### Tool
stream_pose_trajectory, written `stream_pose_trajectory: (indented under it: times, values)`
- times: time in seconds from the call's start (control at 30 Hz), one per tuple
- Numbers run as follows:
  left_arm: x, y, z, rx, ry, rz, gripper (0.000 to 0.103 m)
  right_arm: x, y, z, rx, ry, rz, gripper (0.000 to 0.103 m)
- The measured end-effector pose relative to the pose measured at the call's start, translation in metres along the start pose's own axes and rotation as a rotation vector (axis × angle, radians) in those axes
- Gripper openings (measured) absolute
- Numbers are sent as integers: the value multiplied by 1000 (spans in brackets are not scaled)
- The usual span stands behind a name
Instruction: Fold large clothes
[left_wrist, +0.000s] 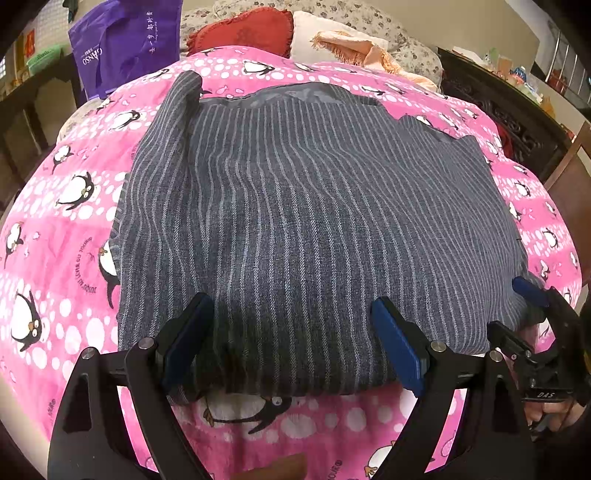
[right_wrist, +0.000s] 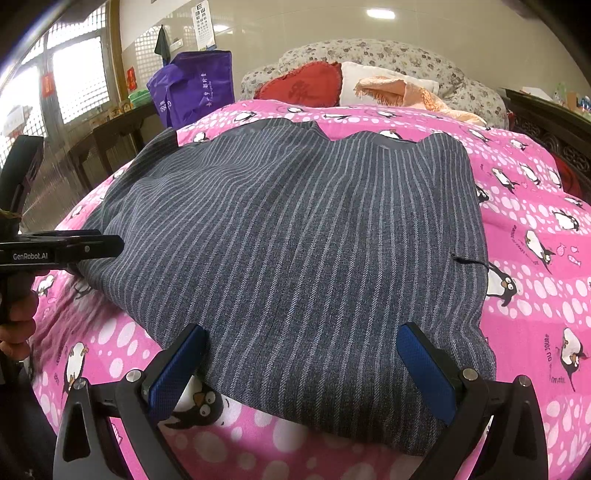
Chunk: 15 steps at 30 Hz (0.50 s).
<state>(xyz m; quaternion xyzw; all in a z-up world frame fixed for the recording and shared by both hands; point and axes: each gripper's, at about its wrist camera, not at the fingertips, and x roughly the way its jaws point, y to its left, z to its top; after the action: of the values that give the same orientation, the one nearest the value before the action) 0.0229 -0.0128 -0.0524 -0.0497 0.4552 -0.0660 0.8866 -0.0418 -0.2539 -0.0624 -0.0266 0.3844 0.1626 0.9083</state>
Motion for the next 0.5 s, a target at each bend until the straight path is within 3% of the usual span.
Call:
stream_pose_trajectory:
  times: [0.33,0.5]
  values:
    - [0,1,0,-4,-1,-6,88,0,0,0,0,-1,0,103]
    - [-6,6,-1,-18,-24,-44,88,0,0,0,0,-1,-1,103]
